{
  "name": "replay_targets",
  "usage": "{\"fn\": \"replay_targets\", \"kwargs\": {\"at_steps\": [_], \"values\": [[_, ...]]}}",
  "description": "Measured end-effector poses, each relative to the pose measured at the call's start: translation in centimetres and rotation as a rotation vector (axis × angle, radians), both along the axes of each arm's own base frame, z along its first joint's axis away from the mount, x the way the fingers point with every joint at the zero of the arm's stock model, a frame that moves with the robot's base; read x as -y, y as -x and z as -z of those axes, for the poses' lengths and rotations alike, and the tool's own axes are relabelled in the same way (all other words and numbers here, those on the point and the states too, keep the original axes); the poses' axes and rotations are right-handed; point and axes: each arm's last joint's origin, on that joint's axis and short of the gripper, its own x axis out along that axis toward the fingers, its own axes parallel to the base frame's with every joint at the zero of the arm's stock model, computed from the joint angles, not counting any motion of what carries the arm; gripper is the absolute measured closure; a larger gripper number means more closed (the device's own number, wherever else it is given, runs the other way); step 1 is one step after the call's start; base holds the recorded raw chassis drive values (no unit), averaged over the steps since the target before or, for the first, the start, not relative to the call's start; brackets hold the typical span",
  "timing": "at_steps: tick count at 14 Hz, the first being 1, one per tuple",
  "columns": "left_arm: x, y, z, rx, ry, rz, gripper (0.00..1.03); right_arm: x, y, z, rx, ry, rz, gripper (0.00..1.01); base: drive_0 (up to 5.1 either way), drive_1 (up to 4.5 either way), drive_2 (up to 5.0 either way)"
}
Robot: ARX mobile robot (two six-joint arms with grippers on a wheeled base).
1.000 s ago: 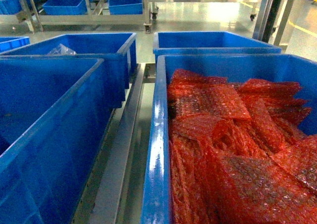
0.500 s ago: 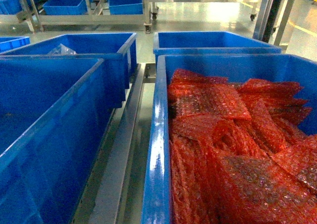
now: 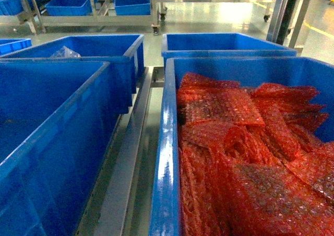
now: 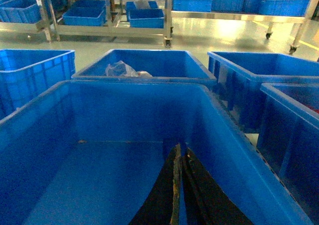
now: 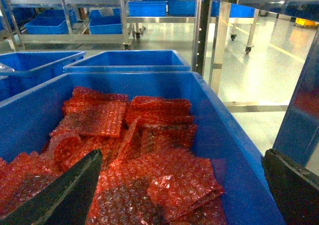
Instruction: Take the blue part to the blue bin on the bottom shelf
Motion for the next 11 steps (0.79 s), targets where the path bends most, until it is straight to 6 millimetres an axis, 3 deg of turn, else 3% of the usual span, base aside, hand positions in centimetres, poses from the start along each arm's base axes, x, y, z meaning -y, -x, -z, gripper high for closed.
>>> {"fn": "replay_targets", "kwargs": {"at_steps": [6,11], "values": [[0.0,2.1,1.5,0.004,0.000,0.000,1.01,0.0,0.0,0.0,0.000,0.000,0.000,0.03,0.0,0.00,0.0],[0.0,3.3,1.2,0.018,0.000,0.000,1.01,0.0,0.0,0.0,0.000,0.000,0.000,0.03,0.0,0.00,0.0]]}}
